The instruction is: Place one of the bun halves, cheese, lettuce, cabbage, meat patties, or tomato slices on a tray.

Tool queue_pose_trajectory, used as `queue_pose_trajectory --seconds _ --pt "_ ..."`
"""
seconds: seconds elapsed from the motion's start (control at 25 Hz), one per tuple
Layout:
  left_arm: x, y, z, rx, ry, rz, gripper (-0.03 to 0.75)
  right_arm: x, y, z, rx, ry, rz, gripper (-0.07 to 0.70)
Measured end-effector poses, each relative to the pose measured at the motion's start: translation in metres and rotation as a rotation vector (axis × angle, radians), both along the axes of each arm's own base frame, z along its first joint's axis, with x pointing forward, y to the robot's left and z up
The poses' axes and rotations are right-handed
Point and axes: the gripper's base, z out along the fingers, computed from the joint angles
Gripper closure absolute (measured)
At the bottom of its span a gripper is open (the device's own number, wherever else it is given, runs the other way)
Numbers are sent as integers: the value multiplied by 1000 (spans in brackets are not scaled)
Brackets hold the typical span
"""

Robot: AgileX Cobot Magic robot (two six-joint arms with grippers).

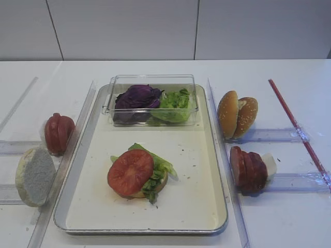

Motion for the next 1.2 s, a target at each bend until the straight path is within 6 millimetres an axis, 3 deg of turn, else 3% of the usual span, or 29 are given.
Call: queue_pose_trajectory --seconds 1.2 --pt "0 0 0 -1 0 1 183 0 0 0 0 0 0 69"
